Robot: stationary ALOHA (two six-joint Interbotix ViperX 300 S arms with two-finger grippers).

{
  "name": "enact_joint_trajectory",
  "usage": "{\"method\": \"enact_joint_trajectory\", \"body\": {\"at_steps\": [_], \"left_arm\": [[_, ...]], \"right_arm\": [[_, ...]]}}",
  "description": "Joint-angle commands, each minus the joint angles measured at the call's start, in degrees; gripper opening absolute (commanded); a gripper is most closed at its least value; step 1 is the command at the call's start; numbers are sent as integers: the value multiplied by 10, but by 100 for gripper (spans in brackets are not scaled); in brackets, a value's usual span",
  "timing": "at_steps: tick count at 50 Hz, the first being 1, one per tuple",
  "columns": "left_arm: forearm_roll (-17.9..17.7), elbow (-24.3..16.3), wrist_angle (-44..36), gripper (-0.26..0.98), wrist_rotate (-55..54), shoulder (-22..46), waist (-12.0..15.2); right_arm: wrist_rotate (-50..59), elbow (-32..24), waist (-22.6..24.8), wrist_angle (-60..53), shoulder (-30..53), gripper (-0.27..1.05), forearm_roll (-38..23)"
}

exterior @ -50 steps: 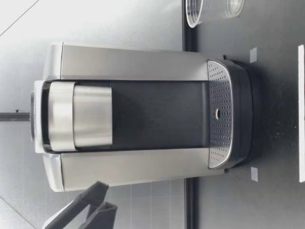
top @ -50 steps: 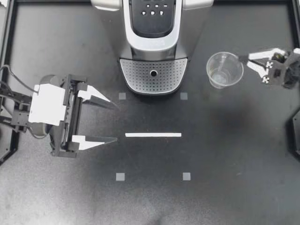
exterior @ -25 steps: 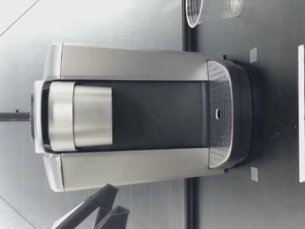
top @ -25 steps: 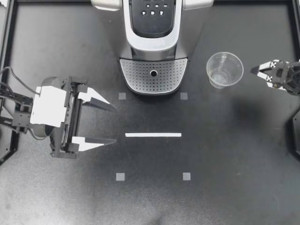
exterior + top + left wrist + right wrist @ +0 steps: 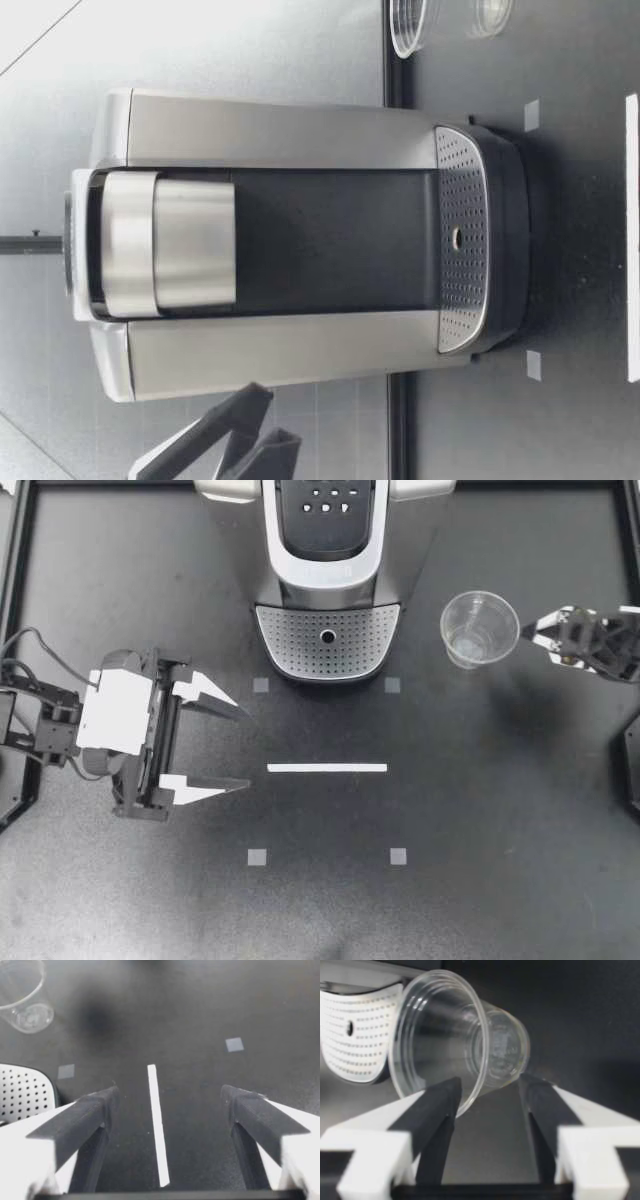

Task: Place the coffee capsule inside the capsule container, then place the cup onto the center of the cup tray, then push the 'Hot Water' and 'Travel Mug' buttons.

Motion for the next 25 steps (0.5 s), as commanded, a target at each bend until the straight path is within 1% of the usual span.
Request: {"method": "enact_joint_trajectory", "body": {"at_steps": [1,12,25], "left_arm": [[0,-6,-4,75,1,-4,0],[0,-6,-4,75,1,-4,0],[-1,-5,-4,75,1,-4,0]], "right_arm": [[-2,-21,-4,-5,15,54,-2],[-2,-32,-4,-5,40,54,-4],[-3,-36,-4,-3,45,54,-4]]}}
